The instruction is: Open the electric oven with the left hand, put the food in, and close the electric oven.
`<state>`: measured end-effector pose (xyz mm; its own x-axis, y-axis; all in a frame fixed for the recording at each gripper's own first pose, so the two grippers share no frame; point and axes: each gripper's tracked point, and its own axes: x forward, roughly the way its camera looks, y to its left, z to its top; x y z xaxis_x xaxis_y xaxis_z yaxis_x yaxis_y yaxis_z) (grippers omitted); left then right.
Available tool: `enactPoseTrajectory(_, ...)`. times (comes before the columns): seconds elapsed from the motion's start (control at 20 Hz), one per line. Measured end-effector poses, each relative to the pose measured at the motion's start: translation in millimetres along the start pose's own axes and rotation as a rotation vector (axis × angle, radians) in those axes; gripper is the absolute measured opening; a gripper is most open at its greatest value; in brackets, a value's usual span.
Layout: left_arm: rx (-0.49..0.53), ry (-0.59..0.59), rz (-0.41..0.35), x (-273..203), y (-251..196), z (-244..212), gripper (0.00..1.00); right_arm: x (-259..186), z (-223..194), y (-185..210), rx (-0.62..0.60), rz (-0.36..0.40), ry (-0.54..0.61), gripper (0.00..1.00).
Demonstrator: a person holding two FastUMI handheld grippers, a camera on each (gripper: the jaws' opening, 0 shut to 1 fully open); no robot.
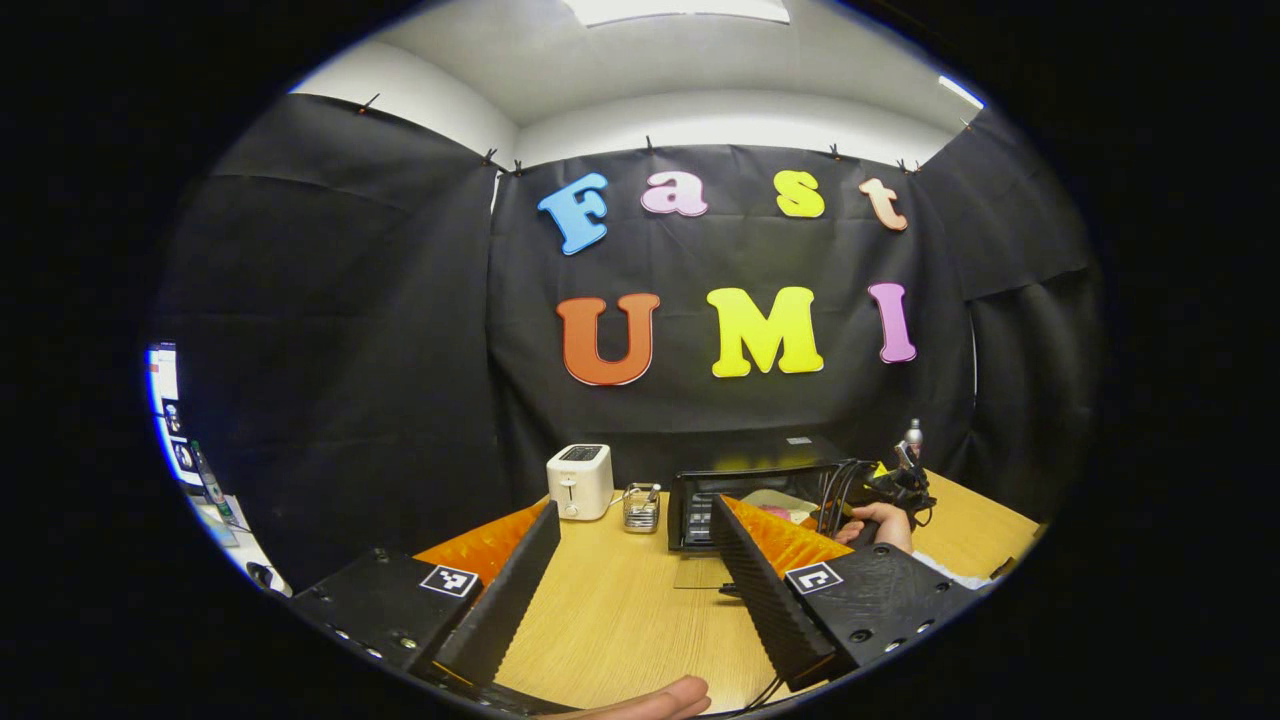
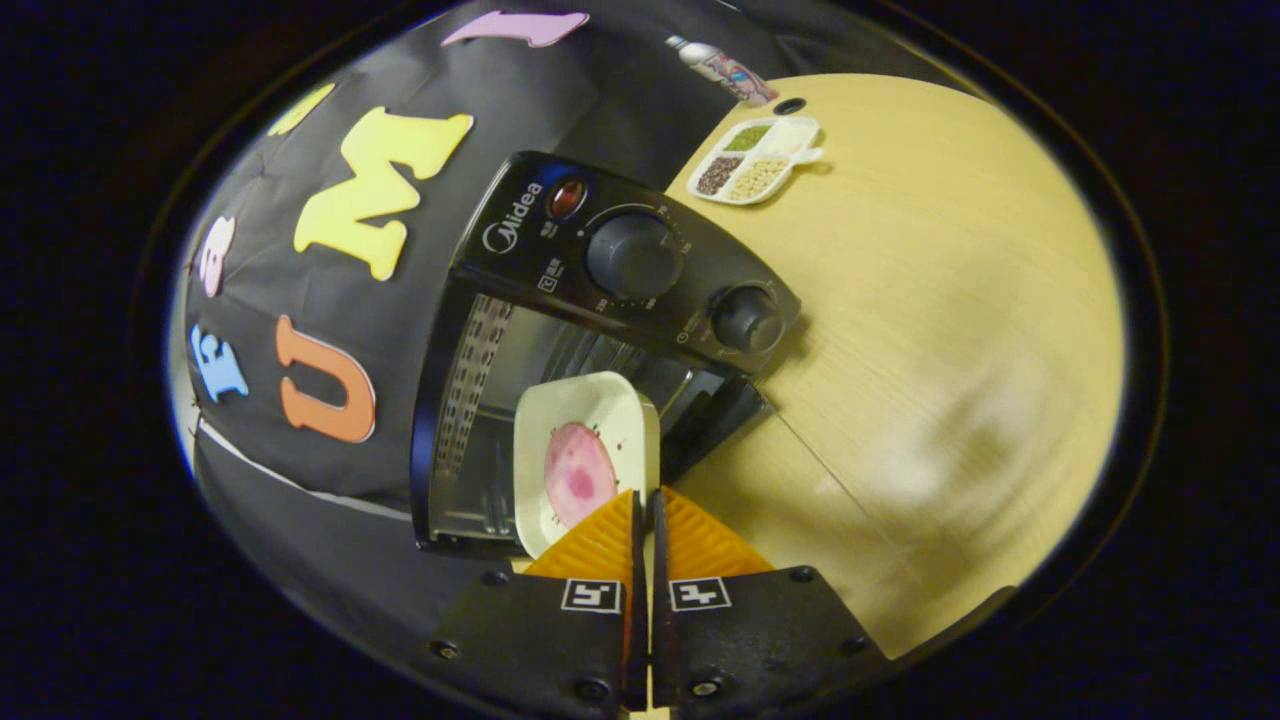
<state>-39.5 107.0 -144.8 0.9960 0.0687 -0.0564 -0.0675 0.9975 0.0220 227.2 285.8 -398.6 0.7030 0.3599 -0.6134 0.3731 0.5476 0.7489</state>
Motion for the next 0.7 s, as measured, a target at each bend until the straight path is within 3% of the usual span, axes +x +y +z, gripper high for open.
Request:
enactPoseTrajectory(0.2,-0.006,0.034,0.052,12.4,13.3,-12.4,0.95,23.2,1.7,26.4,0.031,0.070,-0.066,0.03)
enactPoseTrajectory(0.25,-0.004,0.039,0.055,14.4,14.0,-14.9,0.96,28.3,4.0,32.0,0.045,0.082,-0.089,0.07)
enactPoseTrajectory(0.5,0.002,0.067,0.054,21.2,13.8,-26.1,0.96,53.3,12.5,37.6,0.075,0.099,-0.143,0.04)
enactPoseTrajectory(0.55,0.004,0.070,0.053,23.2,13.6,-27.5,0.96,55.1,10.7,36.1,0.057,0.093,-0.145,0.08)
enactPoseTrajectory(0.6,0.004,0.075,0.050,23.2,12.0,-30.5,0.96,56.4,11.7,37.2,0.044,0.097,-0.159,0.04)
enactPoseTrajectory(0.7,-0.003,0.086,0.042,24.3,8.1,-35.3,0.96,58.9,11.0,42.5,0.027,0.121,-0.177,0.05)
